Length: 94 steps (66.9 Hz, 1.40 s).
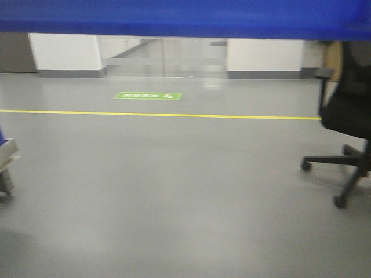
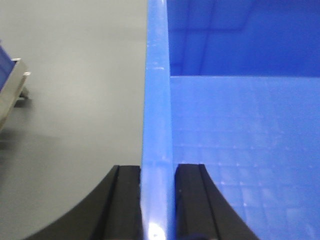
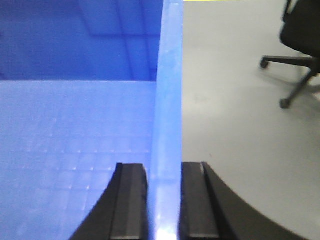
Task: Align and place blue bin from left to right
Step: 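Approach the second rack of blue bins carrying the bin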
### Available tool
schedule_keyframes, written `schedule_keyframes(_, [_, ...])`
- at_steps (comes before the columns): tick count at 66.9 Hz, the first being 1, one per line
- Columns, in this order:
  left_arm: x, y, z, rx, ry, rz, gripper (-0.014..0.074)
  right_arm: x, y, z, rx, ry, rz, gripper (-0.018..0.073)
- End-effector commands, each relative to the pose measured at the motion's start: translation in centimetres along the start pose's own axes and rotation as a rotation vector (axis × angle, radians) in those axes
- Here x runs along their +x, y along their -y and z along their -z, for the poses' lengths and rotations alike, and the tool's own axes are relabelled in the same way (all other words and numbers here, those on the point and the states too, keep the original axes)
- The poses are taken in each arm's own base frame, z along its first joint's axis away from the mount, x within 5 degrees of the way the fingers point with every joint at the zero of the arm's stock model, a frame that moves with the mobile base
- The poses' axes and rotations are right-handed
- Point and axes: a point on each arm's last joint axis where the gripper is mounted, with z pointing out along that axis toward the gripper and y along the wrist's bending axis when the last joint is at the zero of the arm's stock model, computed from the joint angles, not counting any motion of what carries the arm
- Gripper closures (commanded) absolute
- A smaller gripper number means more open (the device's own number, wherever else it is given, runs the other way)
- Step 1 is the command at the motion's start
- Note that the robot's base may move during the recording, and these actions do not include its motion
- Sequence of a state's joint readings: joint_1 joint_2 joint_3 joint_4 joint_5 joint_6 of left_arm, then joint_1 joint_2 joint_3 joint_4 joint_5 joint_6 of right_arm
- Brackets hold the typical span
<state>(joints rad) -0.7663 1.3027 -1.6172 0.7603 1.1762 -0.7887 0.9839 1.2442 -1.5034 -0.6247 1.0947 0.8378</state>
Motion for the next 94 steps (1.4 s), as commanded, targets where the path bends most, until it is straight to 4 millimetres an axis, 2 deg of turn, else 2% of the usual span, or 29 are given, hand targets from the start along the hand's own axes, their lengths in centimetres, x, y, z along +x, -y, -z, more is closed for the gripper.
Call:
schedule_keyframes(1, [-1.09,0.73,0.73,0.099,0.107,0.011,0.0707,-1.09,-1.23,0.82,-0.146,0.116,0.002,0.0629])
schedule_keyframes(94, [-1.11,0.76,0.74,0.102,0.109,0.011,0.0707,-1.09,-1.23,0.82,-0.146,0.116,0.002,0.0629])
